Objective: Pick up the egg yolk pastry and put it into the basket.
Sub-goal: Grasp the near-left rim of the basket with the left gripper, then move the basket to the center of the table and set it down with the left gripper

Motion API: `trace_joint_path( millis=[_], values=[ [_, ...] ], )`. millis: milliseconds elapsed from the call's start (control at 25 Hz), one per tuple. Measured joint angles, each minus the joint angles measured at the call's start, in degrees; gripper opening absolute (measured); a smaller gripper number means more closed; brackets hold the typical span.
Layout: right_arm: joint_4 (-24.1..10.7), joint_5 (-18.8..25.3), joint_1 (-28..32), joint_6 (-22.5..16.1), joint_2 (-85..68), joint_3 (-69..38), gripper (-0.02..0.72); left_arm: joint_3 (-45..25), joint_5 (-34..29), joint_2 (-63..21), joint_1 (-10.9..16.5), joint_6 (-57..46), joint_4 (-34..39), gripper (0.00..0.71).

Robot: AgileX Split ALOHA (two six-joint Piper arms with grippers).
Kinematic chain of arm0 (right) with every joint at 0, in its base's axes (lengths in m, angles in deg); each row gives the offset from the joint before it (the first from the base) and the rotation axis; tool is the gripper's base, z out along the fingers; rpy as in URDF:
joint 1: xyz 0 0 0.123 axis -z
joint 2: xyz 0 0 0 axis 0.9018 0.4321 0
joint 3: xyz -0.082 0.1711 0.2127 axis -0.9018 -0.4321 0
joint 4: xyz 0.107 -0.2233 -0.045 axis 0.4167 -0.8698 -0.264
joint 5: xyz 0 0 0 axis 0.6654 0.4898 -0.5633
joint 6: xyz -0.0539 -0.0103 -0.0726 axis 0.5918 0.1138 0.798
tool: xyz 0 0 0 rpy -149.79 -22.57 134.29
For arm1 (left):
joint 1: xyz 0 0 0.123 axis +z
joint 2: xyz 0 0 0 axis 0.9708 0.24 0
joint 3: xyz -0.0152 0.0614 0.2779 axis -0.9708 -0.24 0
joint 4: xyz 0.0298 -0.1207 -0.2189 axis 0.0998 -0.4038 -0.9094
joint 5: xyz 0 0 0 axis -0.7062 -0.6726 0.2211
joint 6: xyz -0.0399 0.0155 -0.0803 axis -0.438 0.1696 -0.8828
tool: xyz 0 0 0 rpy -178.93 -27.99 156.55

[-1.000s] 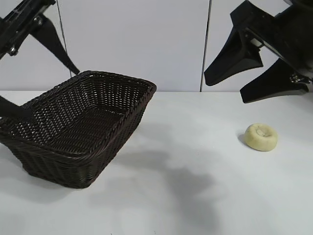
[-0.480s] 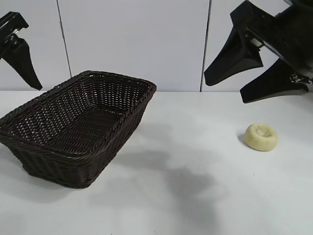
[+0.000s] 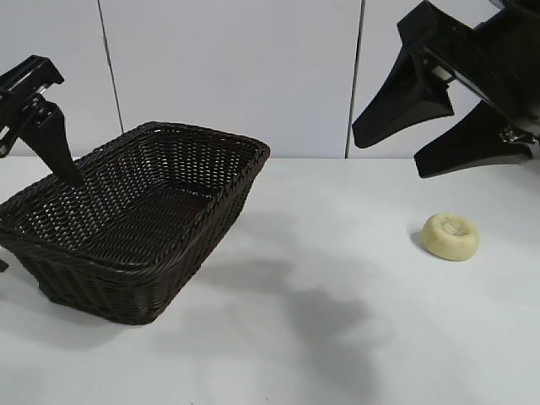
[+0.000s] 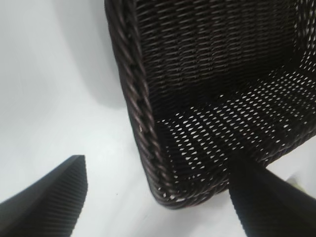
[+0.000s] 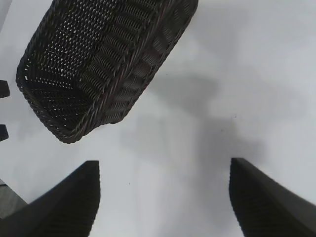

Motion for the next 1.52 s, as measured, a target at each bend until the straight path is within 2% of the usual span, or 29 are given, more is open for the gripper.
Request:
trace_joint_path(
  millis=[240, 400, 520, 640, 720, 760, 1080, 1200, 1360, 1520],
  values=[
    [0.0, 0.2, 0.0, 0.0, 0.0, 0.0, 0.529, 0.0, 6.1, 7.6, 0.0, -0.1, 0.0, 0.571],
    [0.0, 0.4, 0.0, 0.0, 0.0, 0.0, 0.529, 0.0, 7.4, 10.4, 0.0, -0.1, 0.0, 0.563],
    [0.0, 0.5, 0.0, 0.0, 0.0, 0.0, 0.529, 0.0, 7.7, 10.6, 0.0, -0.1, 0.0, 0.449],
    [0.0, 0.5, 0.0, 0.0, 0.0, 0.0, 0.529, 0.0, 7.9, 10.6, 0.0, -0.1, 0.0, 0.235],
    [0.0, 0.5, 0.0, 0.0, 0.0, 0.0, 0.529, 0.0, 8.4, 10.6, 0.0, -0.6, -0.5, 0.129],
    [0.0, 0.5, 0.0, 0.0, 0.0, 0.0, 0.529, 0.0, 8.7, 10.6, 0.1, -0.9, -0.6, 0.102],
    [0.0, 1.4, 0.0, 0.0, 0.0, 0.0, 0.529, 3.0, 4.6, 10.2, 0.0, 0.1, -0.2, 0.099],
    [0.0, 1.4, 0.0, 0.0, 0.0, 0.0, 0.529, 5.2, 2.6, 9.1, 1.0, 4.4, -0.3, 0.099],
    [0.0, 1.4, 0.0, 0.0, 0.0, 0.0, 0.529, 9.8, -2.1, 8.6, 4.2, 17.3, -1.7, 0.099],
    [0.0, 1.4, 0.0, 0.0, 0.0, 0.0, 0.529, 14.3, -8.1, 8.7, 7.7, 35.6, -8.4, 0.099]
  ],
)
